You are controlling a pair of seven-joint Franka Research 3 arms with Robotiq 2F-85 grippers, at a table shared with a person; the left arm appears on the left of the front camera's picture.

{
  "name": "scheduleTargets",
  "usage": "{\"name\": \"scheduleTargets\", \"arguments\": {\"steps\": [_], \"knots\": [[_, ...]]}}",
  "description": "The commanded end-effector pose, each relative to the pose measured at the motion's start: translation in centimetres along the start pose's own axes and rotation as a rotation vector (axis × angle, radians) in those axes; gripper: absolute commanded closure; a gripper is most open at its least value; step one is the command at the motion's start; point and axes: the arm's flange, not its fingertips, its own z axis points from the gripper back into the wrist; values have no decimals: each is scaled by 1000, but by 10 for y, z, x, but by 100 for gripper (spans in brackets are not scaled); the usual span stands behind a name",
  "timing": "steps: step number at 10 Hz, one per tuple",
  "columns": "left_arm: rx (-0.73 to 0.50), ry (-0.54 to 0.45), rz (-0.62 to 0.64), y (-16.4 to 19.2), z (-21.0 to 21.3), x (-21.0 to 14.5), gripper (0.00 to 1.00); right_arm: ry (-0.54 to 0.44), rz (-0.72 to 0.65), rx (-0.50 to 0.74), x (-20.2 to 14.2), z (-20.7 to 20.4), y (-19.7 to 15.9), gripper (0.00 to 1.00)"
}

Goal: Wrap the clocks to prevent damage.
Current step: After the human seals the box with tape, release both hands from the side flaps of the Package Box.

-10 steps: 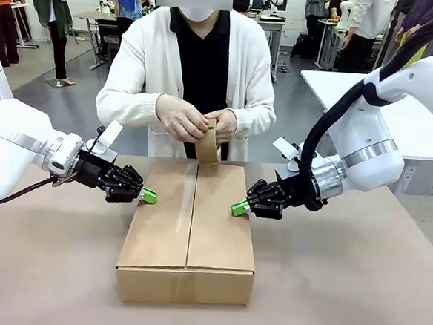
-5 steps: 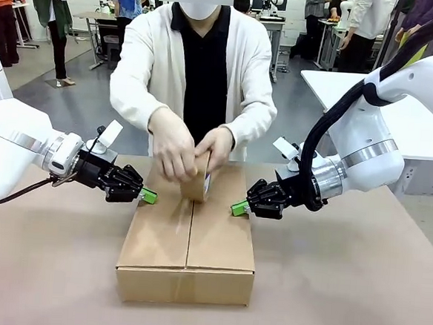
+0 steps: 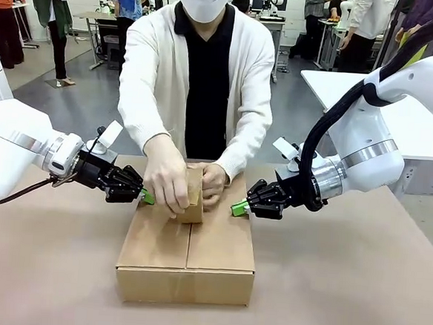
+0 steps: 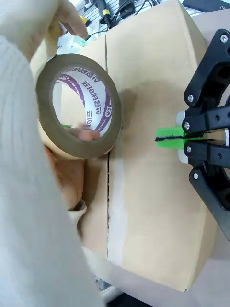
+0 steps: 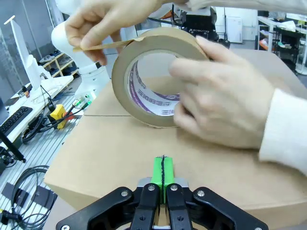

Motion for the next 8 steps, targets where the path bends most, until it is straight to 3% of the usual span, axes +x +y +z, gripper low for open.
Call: {"name": "scheduleTargets", "arguments": {"steps": [1,8], "knots": [[0,3,-6,0,-2,-3,100,-1,-12,-13,-3,-2,1,99],[0,3,-6,0,-2,-3,100,-1,-12,-13,-3,-2,1,99]]}}
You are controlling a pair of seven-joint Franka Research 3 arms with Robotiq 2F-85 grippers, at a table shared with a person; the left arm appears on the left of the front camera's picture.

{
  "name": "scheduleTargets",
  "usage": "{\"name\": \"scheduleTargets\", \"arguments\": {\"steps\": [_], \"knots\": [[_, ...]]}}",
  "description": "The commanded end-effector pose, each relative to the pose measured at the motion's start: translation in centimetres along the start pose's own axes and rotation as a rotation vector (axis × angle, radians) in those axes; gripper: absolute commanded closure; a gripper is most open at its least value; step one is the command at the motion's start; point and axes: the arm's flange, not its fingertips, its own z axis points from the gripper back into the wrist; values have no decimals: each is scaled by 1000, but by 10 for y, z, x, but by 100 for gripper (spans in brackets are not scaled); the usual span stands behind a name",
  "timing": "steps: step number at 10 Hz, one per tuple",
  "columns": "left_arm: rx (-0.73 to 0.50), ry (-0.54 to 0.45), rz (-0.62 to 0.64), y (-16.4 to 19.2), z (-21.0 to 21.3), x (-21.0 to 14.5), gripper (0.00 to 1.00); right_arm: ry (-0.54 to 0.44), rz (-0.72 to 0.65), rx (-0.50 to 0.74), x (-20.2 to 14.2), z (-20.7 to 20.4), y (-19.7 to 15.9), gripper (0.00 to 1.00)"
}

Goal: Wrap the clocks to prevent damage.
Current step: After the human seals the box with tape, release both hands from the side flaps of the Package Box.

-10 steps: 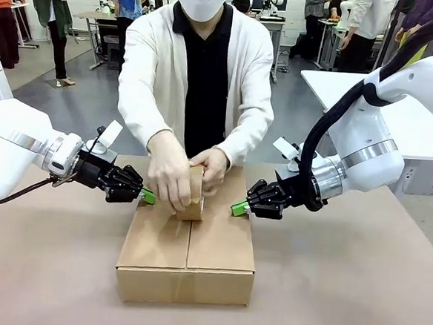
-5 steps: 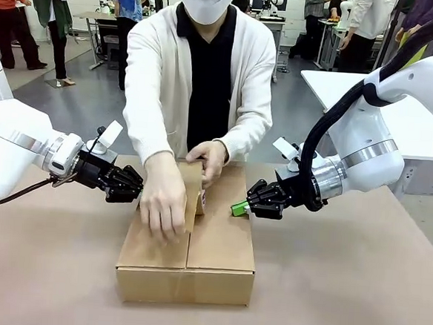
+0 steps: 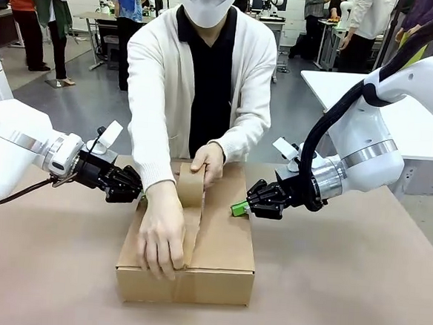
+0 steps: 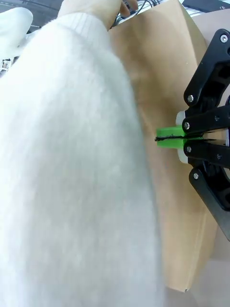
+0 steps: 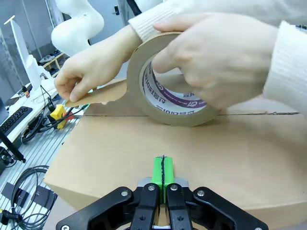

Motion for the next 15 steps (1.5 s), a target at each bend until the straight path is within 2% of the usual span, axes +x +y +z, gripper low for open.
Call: {"name": "scheduleTargets", "arguments": {"steps": [1,15], "knots": [[2,3,-6,0,-2,-3,100,-1,-12,-13,-3,-2,1,99],[2,3,-6,0,-2,-3,100,-1,-12,-13,-3,-2,1,99]]}}
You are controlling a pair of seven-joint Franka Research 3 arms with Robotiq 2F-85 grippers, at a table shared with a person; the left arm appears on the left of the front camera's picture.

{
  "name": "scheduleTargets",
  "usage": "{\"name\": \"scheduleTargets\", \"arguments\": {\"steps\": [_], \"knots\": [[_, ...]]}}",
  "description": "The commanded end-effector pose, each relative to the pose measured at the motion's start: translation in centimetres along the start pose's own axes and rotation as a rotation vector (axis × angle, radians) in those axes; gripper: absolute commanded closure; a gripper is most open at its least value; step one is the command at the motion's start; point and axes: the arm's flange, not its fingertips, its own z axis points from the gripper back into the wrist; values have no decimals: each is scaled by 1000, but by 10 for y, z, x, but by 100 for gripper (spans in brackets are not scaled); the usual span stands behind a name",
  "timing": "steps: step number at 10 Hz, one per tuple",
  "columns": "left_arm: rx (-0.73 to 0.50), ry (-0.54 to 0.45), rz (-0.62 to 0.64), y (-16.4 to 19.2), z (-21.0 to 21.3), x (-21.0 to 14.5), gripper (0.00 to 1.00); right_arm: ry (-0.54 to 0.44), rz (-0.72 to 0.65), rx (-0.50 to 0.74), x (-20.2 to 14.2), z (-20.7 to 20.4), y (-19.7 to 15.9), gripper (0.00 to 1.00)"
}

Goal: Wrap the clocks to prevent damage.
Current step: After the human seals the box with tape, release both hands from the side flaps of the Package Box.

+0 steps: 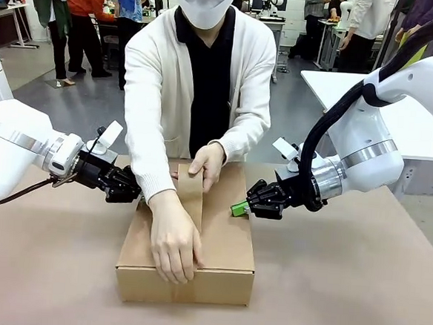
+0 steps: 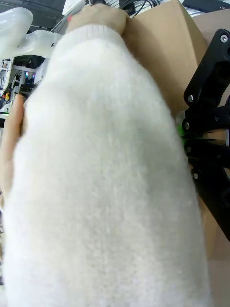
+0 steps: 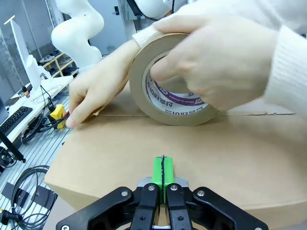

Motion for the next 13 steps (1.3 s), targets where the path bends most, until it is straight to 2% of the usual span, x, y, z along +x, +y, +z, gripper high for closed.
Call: {"name": "scheduleTargets", "arguments": {"steps": [1,13], "knots": [[2,3,-6,0,-2,-3,100,-2,-11,-13,-3,-2,1,99],[2,3,-6,0,-2,-3,100,-2,-11,-13,-3,-2,1,99]]}}
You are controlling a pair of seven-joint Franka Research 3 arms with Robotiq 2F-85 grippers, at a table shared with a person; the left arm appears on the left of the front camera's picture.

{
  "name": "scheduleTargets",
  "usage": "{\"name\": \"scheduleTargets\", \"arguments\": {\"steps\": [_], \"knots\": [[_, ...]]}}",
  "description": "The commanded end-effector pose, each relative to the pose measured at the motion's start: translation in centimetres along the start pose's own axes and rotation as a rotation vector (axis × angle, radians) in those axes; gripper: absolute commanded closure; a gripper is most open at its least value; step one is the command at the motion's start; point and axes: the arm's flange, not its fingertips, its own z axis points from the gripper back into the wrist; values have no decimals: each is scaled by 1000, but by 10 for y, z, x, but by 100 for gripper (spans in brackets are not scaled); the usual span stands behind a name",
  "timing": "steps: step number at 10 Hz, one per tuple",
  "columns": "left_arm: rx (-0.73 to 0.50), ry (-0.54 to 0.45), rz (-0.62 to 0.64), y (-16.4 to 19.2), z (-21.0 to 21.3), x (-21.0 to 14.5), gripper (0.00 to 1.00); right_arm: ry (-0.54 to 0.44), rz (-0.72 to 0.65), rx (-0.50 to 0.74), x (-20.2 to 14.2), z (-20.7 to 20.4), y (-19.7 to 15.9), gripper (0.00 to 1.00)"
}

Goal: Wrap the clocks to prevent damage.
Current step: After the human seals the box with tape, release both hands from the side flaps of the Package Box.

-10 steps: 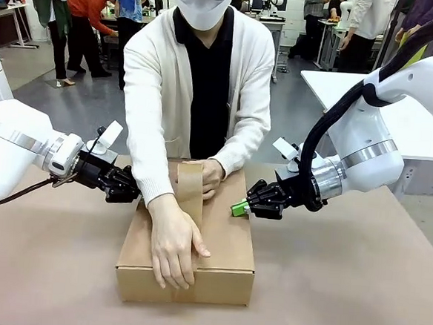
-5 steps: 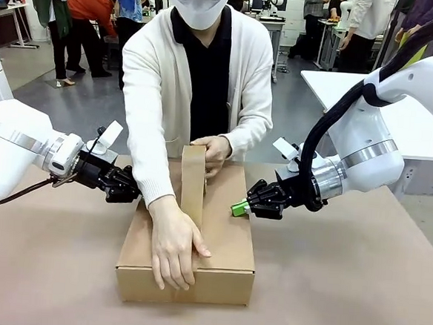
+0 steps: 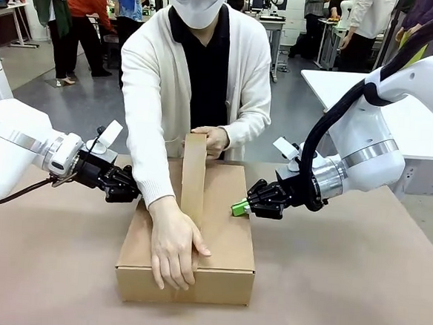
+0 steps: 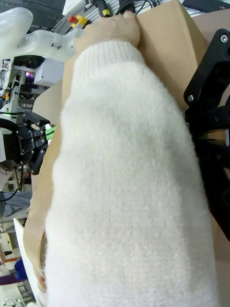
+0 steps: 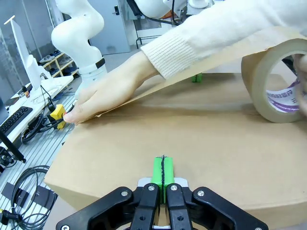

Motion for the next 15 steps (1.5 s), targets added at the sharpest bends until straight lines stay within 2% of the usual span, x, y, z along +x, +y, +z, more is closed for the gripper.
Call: {"name": "scheduleTargets", "arguments": {"steps": [1,15], "knots": [[2,3,-6,0,-2,-3,100,-1,-11,-13,-3,-2,1,99],[2,3,-6,0,-2,-3,100,-1,-11,-13,-3,-2,1,99]]}}
